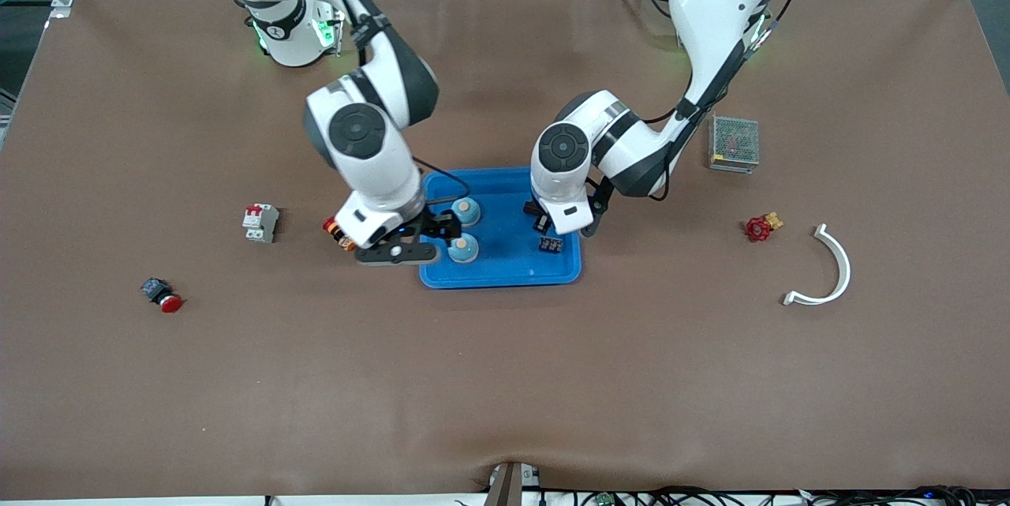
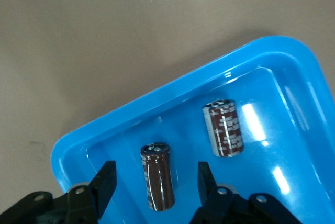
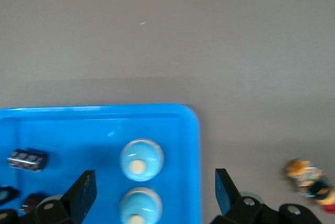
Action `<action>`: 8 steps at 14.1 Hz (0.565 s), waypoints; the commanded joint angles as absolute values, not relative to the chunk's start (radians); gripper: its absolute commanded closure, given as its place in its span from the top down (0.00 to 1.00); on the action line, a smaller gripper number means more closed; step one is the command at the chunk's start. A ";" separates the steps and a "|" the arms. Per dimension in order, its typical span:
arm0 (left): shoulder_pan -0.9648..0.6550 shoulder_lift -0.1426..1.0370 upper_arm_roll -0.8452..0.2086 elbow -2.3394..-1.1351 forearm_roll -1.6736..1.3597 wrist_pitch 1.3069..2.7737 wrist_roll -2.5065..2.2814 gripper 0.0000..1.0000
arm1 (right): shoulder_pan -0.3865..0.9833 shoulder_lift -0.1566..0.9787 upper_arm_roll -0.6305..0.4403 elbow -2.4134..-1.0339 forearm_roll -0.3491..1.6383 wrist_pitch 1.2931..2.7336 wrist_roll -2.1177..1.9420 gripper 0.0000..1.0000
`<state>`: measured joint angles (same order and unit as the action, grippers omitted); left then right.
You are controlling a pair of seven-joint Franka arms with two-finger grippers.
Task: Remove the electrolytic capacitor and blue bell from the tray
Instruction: 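Grasp a black capacitor with the left gripper while the right gripper grasps a bell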
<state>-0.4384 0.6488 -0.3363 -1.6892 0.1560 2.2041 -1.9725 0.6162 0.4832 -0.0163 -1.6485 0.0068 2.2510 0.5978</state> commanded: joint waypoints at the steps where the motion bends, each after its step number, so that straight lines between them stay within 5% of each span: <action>1: -0.446 0.655 -0.333 -1.710 0.176 2.250 -2.032 0.68 | 0.638 0.512 -0.021 -1.649 -0.006 2.302 0.638 1.00; 8: -0.436 0.646 -0.336 -1.861 0.169 2.460 -2.068 0.59 | 0.644 0.563 -0.023 -1.661 -0.008 2.344 0.640 1.00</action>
<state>-0.4410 0.6617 -0.3357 -1.8064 0.1561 2.3948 -2.0462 0.6421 0.5523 -0.0232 -1.6563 0.0065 2.3196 0.6216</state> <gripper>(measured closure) 0.379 0.000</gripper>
